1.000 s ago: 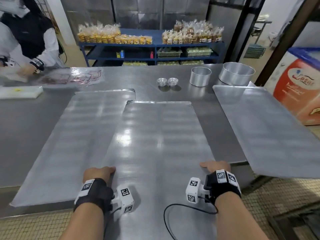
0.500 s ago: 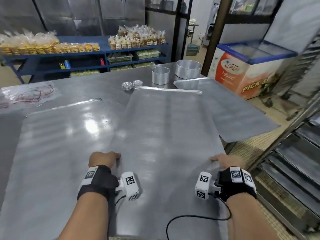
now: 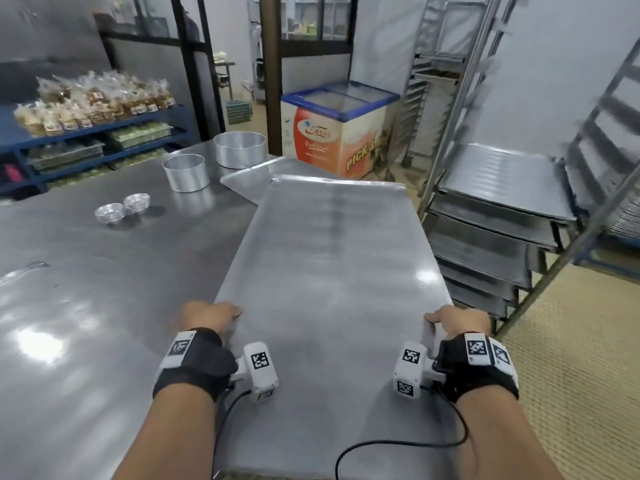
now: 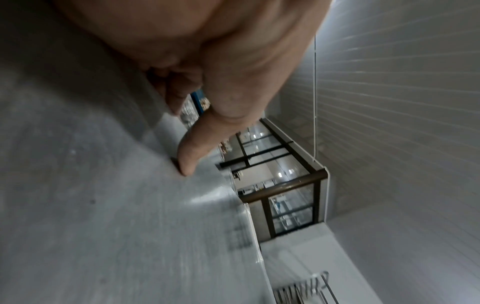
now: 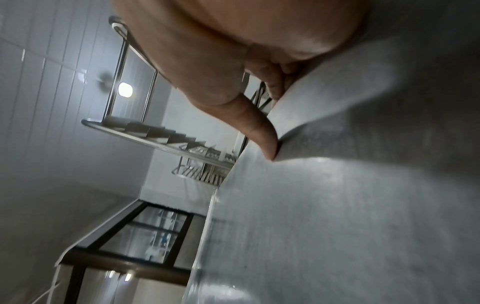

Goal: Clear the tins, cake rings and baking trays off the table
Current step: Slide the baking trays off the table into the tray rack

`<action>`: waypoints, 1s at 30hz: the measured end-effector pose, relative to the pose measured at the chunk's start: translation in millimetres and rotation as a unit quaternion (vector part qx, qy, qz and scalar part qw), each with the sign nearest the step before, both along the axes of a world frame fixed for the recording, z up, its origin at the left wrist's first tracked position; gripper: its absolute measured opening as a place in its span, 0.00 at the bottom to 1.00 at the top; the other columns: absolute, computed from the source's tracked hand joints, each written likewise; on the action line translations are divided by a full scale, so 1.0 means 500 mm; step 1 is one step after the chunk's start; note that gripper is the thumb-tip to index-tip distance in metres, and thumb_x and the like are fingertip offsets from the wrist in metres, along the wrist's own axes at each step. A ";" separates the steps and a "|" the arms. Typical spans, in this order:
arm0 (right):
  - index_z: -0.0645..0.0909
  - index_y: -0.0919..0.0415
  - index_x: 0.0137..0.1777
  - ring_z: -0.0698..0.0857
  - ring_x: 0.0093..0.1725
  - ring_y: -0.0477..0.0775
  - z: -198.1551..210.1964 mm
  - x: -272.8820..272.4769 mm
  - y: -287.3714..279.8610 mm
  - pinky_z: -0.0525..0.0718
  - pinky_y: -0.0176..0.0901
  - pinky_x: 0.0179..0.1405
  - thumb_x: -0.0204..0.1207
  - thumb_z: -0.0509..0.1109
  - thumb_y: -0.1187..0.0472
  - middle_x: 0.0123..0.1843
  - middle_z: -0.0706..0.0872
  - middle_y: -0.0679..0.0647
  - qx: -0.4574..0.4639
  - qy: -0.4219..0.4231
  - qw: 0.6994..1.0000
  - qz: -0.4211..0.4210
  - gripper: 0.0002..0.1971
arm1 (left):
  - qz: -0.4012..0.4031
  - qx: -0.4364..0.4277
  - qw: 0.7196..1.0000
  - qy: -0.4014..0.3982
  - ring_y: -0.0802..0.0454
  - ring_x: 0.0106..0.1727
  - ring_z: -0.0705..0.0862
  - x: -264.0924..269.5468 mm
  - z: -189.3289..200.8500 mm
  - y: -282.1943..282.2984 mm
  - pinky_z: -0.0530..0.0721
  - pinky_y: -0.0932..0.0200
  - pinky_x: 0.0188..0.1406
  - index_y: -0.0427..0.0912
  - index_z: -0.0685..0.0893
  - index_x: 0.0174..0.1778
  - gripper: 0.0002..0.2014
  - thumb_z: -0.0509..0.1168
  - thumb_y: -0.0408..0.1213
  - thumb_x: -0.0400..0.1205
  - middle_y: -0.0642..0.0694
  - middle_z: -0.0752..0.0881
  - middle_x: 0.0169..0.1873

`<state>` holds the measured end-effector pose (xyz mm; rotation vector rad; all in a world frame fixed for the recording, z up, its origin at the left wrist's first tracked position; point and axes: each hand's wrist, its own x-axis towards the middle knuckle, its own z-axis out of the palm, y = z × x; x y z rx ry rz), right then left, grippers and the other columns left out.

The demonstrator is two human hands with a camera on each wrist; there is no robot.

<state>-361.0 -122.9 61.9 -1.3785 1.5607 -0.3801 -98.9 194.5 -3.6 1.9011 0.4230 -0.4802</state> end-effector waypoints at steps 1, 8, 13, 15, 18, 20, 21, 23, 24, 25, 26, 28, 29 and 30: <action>0.82 0.75 0.52 0.83 0.44 0.62 0.005 -0.020 -0.007 0.78 0.46 0.44 0.68 0.81 0.69 0.46 0.84 0.64 0.000 -0.004 1.000 -0.015 0.16 | -0.013 -0.012 1.000 0.000 0.35 0.43 0.92 0.014 -0.016 -0.025 0.88 0.25 0.46 0.33 0.86 0.41 0.31 0.84 0.42 0.43 0.34 0.92 0.41; 0.78 0.72 0.41 0.74 0.27 0.53 0.044 -0.153 -0.052 0.72 0.41 0.16 0.75 0.75 0.72 0.30 0.77 0.55 -0.014 -0.015 0.994 -0.110 0.08 | -0.109 -0.005 0.994 -0.022 0.35 0.42 0.91 -0.086 0.107 -0.202 0.89 0.27 0.49 0.32 0.82 0.35 0.17 0.84 0.31 0.62 0.35 0.89 0.39; 0.83 0.76 0.57 0.86 0.45 0.66 0.048 -0.225 -0.112 0.79 0.42 0.33 0.75 0.75 0.69 0.48 0.87 0.67 -0.036 -0.022 0.990 -0.136 0.14 | -0.158 -0.015 0.986 -0.045 0.39 0.39 0.89 -0.118 0.123 -0.328 0.90 0.38 0.50 0.30 0.83 0.35 0.14 0.83 0.30 0.65 0.35 0.90 0.38; 0.83 0.75 0.57 0.83 0.37 0.62 0.051 -0.252 -0.141 0.76 0.39 0.25 0.76 0.75 0.69 0.43 0.85 0.64 -0.027 -0.028 0.986 -0.165 0.12 | -0.176 -0.024 0.983 -0.049 0.41 0.34 0.88 -0.133 0.129 -0.381 0.90 0.40 0.47 0.29 0.83 0.34 0.15 0.83 0.30 0.62 0.36 0.89 0.33; 0.84 0.75 0.60 0.88 0.56 0.68 0.045 -0.272 -0.189 0.80 0.40 0.40 0.74 0.75 0.67 0.58 0.88 0.70 -0.029 -0.054 0.982 -0.178 0.16 | -0.189 -0.035 0.980 -0.055 0.40 0.36 0.88 -0.155 0.138 -0.460 0.90 0.40 0.47 0.30 0.81 0.32 0.14 0.81 0.27 0.65 0.38 0.87 0.30; 0.84 0.75 0.61 0.88 0.57 0.67 0.045 -0.280 -0.226 0.84 0.48 0.44 0.72 0.77 0.66 0.60 0.88 0.69 -0.028 -0.062 0.977 -0.202 0.19 | -0.195 -0.040 0.978 -0.065 0.38 0.38 0.90 -0.161 0.139 -0.516 0.91 0.38 0.49 0.31 0.82 0.32 0.12 0.81 0.25 0.66 0.37 0.87 0.31; 0.84 0.74 0.59 0.89 0.49 0.65 0.051 -0.286 -0.247 0.86 0.44 0.39 0.71 0.77 0.67 0.56 0.89 0.68 -0.024 -0.071 0.974 -0.216 0.17 | -0.199 -0.044 0.976 -0.072 0.39 0.38 0.90 -0.161 0.137 -0.545 0.91 0.39 0.49 0.31 0.83 0.32 0.11 0.81 0.25 0.65 0.37 0.88 0.31; 0.83 0.76 0.53 0.81 0.32 0.56 0.055 -0.302 -0.300 0.75 0.31 0.14 0.73 0.75 0.73 0.39 0.87 0.61 -0.008 -0.080 0.967 -0.243 0.10 | -0.206 -0.048 0.974 -0.083 0.41 0.36 0.88 -0.164 0.135 -0.600 0.91 0.42 0.47 0.32 0.84 0.31 0.10 0.81 0.25 0.65 0.39 0.87 0.30; 0.81 0.76 0.50 0.77 0.29 0.52 0.057 -0.308 -0.327 0.70 0.31 0.09 0.74 0.74 0.76 0.33 0.83 0.58 -0.001 -0.078 0.962 -0.262 0.07 | -0.208 -0.053 0.974 -0.078 0.41 0.37 0.88 -0.166 0.134 -0.627 0.91 0.43 0.47 0.33 0.83 0.30 0.11 0.81 0.26 0.65 0.39 0.87 0.30; 0.81 0.77 0.49 0.75 0.27 0.51 0.062 -0.311 -0.347 0.73 0.33 0.12 0.74 0.73 0.77 0.31 0.80 0.56 -0.003 -0.079 0.958 -0.277 0.06 | -0.208 -0.056 0.973 -0.078 0.40 0.38 0.89 -0.162 0.128 -0.653 0.91 0.42 0.48 0.34 0.82 0.30 0.12 0.81 0.27 0.64 0.38 0.87 0.31; 0.81 0.78 0.47 0.75 0.27 0.51 0.057 -0.314 -0.374 0.78 0.37 0.22 0.73 0.74 0.77 0.31 0.80 0.56 0.002 -0.079 0.956 -0.281 0.06 | -0.211 -0.055 0.973 -0.074 0.37 0.40 0.90 -0.163 0.128 -0.677 0.91 0.40 0.48 0.34 0.82 0.31 0.13 0.82 0.28 0.63 0.36 0.88 0.33; 0.78 0.76 0.38 0.76 0.28 0.53 0.047 -0.316 -0.419 0.79 0.45 0.36 0.72 0.76 0.76 0.32 0.81 0.59 0.007 -0.085 0.954 -0.287 0.09 | -0.217 -0.059 0.972 -0.070 0.34 0.40 0.91 -0.150 0.108 -0.729 0.92 0.36 0.47 0.33 0.84 0.35 0.19 0.84 0.35 0.55 0.35 0.89 0.35; 0.76 0.74 0.35 0.77 0.29 0.53 0.042 -0.318 -0.440 0.78 0.45 0.36 0.71 0.77 0.76 0.32 0.81 0.59 0.012 -0.084 0.955 -0.285 0.11 | -0.221 -0.063 0.971 -0.064 0.33 0.38 0.91 -0.137 0.088 -0.757 0.92 0.34 0.45 0.33 0.85 0.37 0.24 0.84 0.38 0.49 0.34 0.90 0.35; 0.76 0.73 0.35 0.77 0.29 0.54 0.036 -0.320 -0.460 0.77 0.44 0.34 0.71 0.77 0.76 0.32 0.81 0.59 0.010 -0.084 0.956 -0.283 0.11 | -0.227 -0.059 0.970 -0.057 0.33 0.36 0.91 -0.121 0.064 -0.783 0.92 0.32 0.43 0.33 0.87 0.38 0.28 0.83 0.40 0.43 0.34 0.91 0.35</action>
